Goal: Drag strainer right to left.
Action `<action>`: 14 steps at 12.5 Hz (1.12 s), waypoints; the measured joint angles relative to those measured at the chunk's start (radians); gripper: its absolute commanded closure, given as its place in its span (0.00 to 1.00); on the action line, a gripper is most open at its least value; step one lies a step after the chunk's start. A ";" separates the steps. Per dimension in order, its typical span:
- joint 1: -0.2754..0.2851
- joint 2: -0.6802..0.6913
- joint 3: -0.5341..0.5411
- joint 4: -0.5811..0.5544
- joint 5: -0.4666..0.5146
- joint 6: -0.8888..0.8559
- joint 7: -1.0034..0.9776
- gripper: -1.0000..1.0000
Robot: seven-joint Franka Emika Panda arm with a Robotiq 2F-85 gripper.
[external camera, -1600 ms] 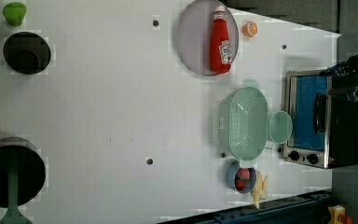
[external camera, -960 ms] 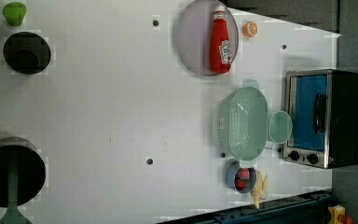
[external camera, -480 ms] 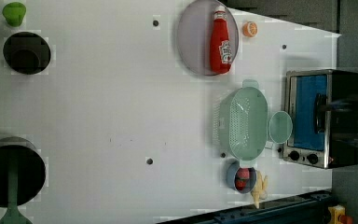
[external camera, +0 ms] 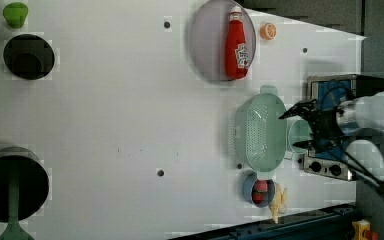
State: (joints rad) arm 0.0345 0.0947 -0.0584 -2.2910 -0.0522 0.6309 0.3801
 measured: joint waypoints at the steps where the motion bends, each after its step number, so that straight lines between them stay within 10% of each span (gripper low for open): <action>1: -0.004 0.016 0.011 -0.021 0.009 0.067 0.032 0.00; 14: 0.014 0.331 0.053 -0.119 -0.001 0.534 0.340 0.00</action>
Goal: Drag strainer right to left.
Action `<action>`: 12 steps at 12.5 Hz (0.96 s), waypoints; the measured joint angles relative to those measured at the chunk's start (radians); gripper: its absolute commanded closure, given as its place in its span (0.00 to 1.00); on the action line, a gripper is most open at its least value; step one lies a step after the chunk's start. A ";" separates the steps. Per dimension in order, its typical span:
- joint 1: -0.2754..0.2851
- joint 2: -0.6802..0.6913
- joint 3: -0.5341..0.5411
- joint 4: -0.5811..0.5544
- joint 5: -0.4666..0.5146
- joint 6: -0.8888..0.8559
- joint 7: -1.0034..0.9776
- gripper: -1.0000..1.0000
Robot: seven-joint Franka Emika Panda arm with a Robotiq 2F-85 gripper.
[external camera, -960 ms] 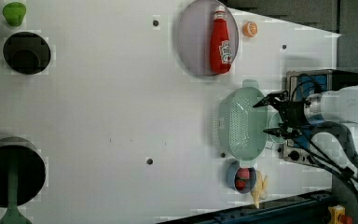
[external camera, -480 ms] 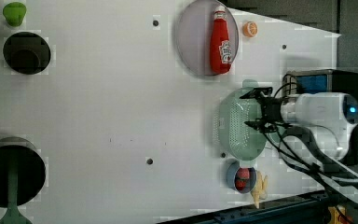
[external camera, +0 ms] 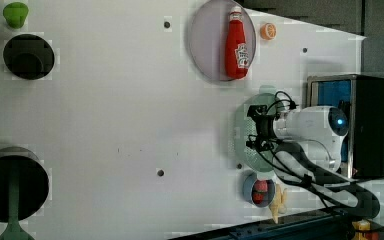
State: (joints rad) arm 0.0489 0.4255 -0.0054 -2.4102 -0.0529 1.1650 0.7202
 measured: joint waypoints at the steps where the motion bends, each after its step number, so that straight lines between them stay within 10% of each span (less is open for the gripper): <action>1: 0.013 0.001 0.002 -0.006 -0.011 0.015 0.006 0.00; 12: 0.105 -0.013 0.032 0.002 0.033 0.025 0.215 0.00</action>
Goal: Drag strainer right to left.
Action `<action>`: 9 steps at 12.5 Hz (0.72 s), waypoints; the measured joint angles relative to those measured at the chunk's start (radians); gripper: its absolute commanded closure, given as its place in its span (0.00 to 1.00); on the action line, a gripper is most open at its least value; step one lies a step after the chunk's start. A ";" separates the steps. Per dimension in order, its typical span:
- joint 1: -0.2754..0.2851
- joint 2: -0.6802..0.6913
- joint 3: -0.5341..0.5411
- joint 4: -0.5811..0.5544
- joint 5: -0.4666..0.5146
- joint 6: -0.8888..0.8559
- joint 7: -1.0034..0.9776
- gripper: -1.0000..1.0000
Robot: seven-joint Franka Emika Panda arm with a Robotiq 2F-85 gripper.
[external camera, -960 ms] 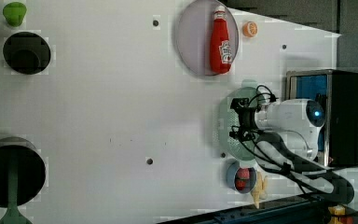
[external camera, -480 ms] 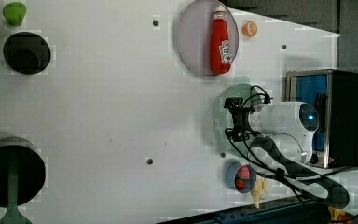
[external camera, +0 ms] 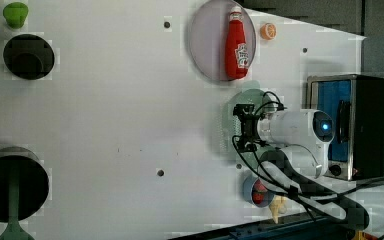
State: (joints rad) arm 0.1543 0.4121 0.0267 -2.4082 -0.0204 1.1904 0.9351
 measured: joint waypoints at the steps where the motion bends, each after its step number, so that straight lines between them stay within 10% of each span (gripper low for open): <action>1: 0.020 -0.005 0.008 0.004 -0.005 -0.015 0.021 0.00; 9: 0.214 0.050 0.033 0.086 0.103 -0.033 0.089 0.00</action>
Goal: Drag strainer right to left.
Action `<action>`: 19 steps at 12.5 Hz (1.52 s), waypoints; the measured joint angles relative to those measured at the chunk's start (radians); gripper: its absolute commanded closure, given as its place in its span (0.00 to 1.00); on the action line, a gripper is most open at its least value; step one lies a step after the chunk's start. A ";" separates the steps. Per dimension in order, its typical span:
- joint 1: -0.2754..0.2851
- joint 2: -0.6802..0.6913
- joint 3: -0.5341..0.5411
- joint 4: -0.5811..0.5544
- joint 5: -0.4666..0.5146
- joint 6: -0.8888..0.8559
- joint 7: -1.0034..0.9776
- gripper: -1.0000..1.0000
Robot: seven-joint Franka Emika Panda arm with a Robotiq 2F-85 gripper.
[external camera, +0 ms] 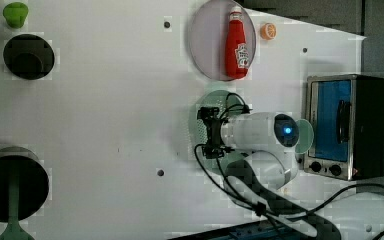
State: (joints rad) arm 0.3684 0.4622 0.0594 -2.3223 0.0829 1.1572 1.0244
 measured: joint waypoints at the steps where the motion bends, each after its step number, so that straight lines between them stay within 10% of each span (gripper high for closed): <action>1: 0.019 0.004 0.002 0.004 0.017 0.003 0.006 0.00; 19: 0.215 0.168 0.003 0.314 0.044 -0.093 0.229 0.00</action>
State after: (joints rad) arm 0.5835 0.6299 0.0627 -2.0078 0.1266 1.0645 1.2529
